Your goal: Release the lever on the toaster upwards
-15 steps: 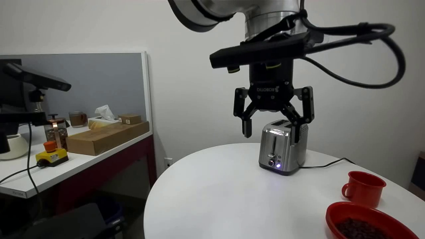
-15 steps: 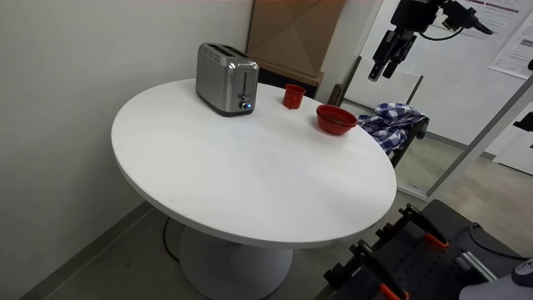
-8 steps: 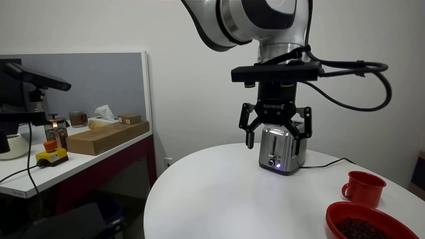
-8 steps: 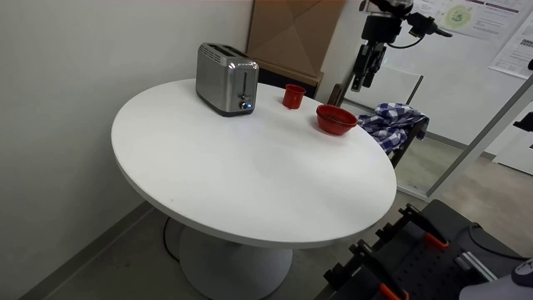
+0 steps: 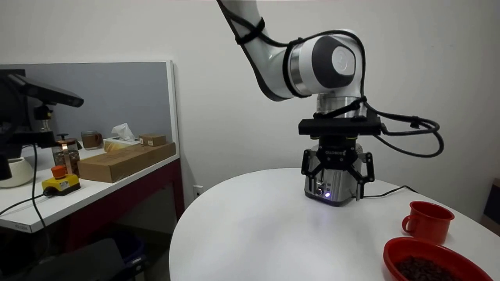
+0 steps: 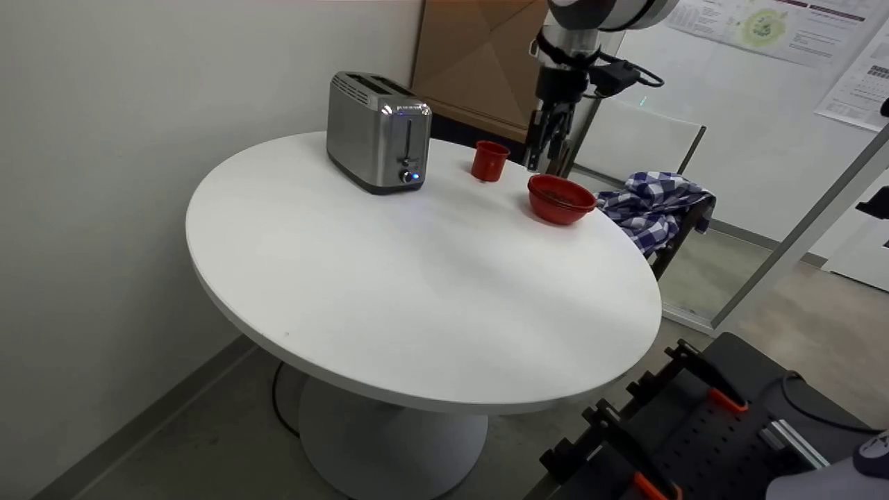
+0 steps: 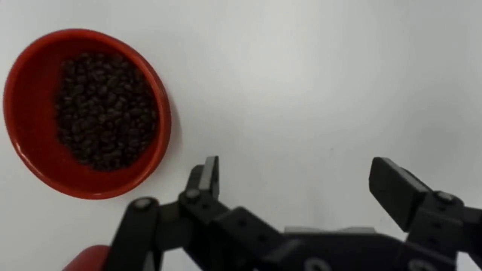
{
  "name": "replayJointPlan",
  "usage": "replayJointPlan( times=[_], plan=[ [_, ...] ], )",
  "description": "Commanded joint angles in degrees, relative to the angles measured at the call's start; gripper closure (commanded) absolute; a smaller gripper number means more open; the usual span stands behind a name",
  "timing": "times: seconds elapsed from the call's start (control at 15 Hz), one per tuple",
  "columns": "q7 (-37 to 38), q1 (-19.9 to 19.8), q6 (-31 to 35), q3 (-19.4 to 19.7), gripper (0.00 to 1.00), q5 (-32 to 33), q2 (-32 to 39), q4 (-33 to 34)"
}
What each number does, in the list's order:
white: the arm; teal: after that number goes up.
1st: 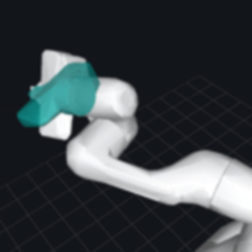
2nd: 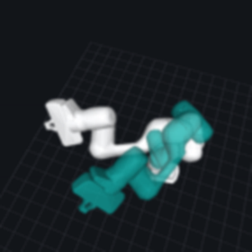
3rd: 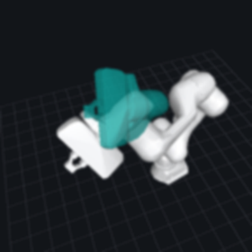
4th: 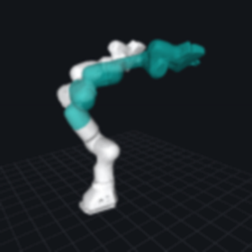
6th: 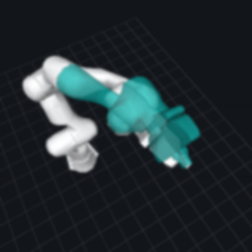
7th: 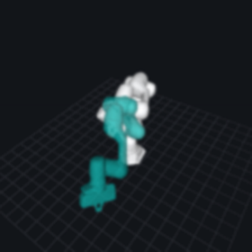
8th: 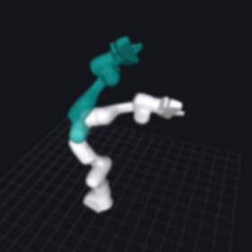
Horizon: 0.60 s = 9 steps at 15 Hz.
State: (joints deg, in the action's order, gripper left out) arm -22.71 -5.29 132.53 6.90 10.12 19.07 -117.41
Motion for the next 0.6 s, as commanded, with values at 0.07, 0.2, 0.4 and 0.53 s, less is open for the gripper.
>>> replayJointPlan(
  times=[0.07,0.2,0.4,0.53],
  plan=[
    [4.04,-0.43,1.24,-1.08,0.0,1.52,10.46,9.84],
    [4.55,-0.68,2.68,-1.43,0.0,1.08,13.44,12.65],
    [6.43,-0.33,3.75,-1.42,0.0,1.07,16.69,16.2],
    [8.56,-0.02,4.71,-1.5,0.0,0.68,18.63,18.24]
  ],
)
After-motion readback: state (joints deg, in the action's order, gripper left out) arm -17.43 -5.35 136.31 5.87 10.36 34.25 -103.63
